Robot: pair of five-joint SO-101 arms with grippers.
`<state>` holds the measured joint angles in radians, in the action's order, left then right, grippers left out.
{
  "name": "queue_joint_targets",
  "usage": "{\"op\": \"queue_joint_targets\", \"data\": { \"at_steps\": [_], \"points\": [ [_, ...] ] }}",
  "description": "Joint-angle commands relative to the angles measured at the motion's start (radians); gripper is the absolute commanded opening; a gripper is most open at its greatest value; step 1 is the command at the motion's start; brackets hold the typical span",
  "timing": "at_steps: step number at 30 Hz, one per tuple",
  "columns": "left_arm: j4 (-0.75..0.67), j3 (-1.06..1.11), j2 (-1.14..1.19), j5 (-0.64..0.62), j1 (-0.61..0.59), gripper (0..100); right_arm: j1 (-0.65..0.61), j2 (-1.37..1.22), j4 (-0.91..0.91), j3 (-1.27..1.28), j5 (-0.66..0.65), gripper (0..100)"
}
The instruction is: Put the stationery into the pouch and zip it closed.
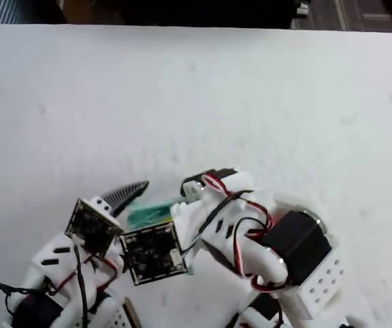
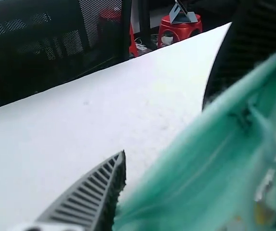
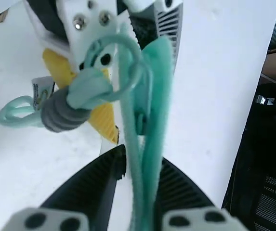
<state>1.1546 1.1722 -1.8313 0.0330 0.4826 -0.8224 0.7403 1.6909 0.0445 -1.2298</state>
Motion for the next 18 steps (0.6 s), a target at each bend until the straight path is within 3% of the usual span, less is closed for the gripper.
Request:
{"op": "queue_joint_targets", "data": {
  "at_steps": [1,3,10,12,16,18],
  "points": [
    [0.000,-0.049,-0.001,-0.009,0.031,11,-0.010,0.004,-0.033,-0.048,0.057,1.8],
    [-0.020,-0.048,-0.001,-0.009,0.031,3,-0.008,0.004,-0.045,-0.048,0.095,1.8],
    [-0.028,-0.043,-0.001,-0.015,0.030,2,-0.008,0.013,-0.125,0.034,0.230,3.9],
    [-0.028,-0.043,-0.001,-0.015,0.028,2,-0.007,0.013,-0.124,0.055,0.298,11.4],
    [-0.028,-0.043,-0.001,-0.015,0.024,2,-0.007,0.015,-0.120,0.084,0.345,35.8],
    [-0.029,-0.043,-0.001,-0.015,0.024,2,-0.007,0.015,-0.120,0.080,0.345,38.4]
  ]
}}
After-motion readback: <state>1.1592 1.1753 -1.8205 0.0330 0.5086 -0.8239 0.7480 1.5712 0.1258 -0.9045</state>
